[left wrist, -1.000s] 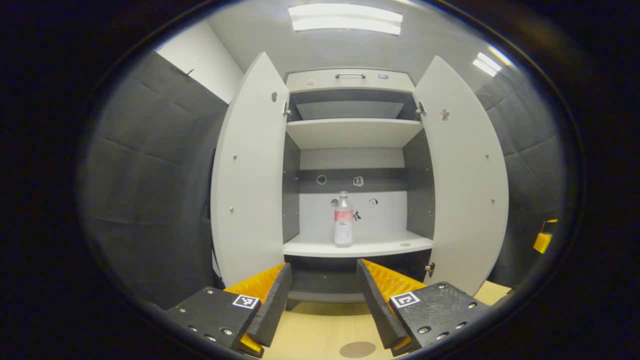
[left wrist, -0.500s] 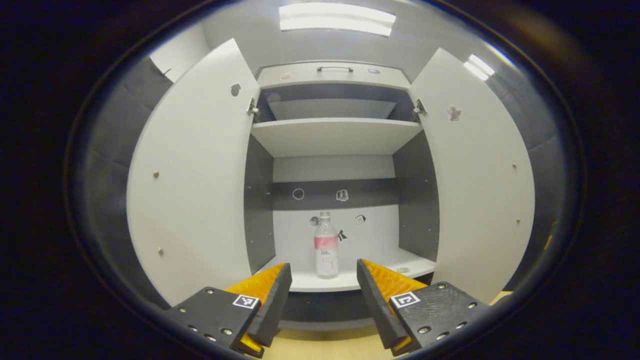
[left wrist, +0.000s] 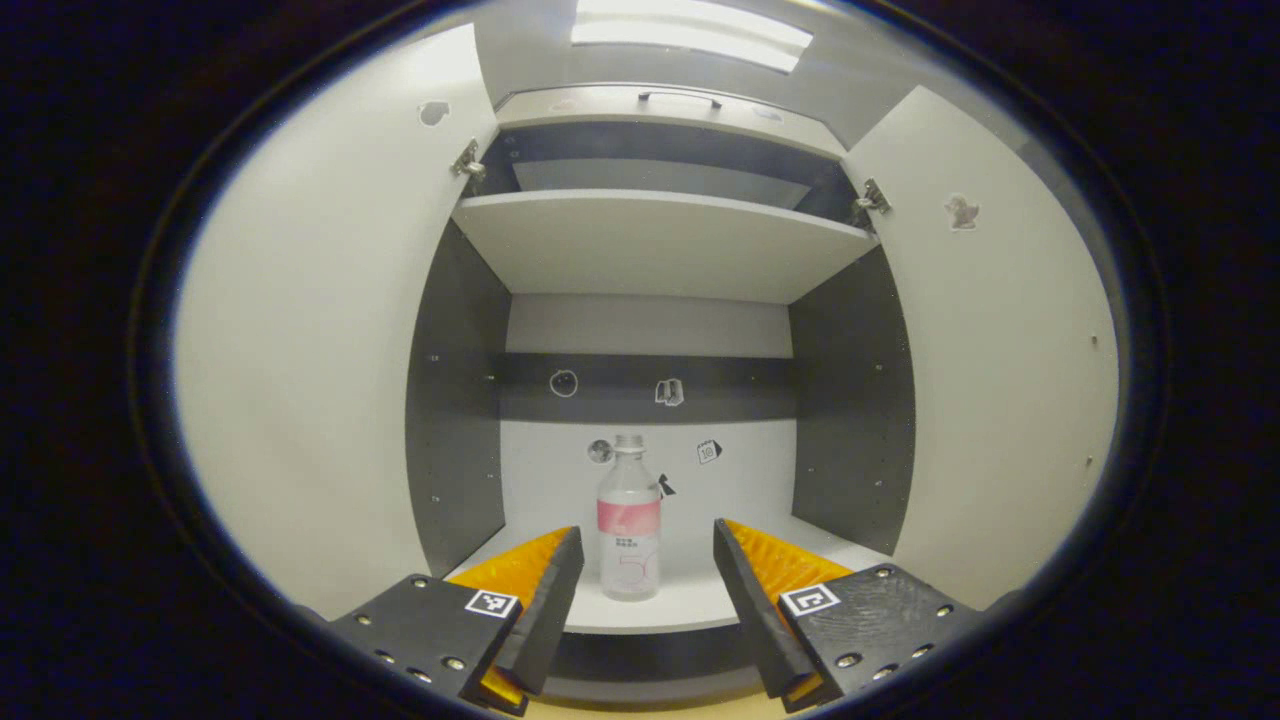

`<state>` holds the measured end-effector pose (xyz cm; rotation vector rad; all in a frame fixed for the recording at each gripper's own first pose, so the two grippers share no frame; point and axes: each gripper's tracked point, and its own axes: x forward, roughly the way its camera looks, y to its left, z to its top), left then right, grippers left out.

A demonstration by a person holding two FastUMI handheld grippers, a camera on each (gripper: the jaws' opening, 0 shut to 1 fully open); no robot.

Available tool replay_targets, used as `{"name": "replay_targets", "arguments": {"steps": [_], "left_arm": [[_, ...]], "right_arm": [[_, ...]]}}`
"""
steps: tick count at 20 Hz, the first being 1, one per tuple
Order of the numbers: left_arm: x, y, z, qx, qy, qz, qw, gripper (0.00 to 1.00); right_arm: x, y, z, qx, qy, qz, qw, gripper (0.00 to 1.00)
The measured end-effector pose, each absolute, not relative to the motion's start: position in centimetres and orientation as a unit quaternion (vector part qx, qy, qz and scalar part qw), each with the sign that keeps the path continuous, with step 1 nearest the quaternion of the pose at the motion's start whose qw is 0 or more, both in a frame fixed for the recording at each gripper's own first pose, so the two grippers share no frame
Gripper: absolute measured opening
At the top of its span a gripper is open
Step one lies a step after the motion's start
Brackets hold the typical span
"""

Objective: Grasp the bottle in the cabinet with the left hand and place it on the coaster, then close the right door with the right hand and the left door with the left hand.

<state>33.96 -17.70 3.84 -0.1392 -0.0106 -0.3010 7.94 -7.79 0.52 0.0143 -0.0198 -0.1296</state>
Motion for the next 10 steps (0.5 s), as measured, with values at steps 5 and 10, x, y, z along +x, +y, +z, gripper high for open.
{"name": "replay_targets", "arguments": {"steps": [5,10], "left_arm": [[38.6,-18.0,1.7,-0.072,0.009,-0.151,0.986,0.80],[42.2,-18.8,-0.6,-0.076,0.037,-0.168,0.982,0.80]], "right_arm": [[7.9,-8.7,0.6,0.001,-0.012,-0.108,0.994,0.98],[7.6,-9.1,0.0,0.002,-0.005,-0.148,0.989,0.98]]}}
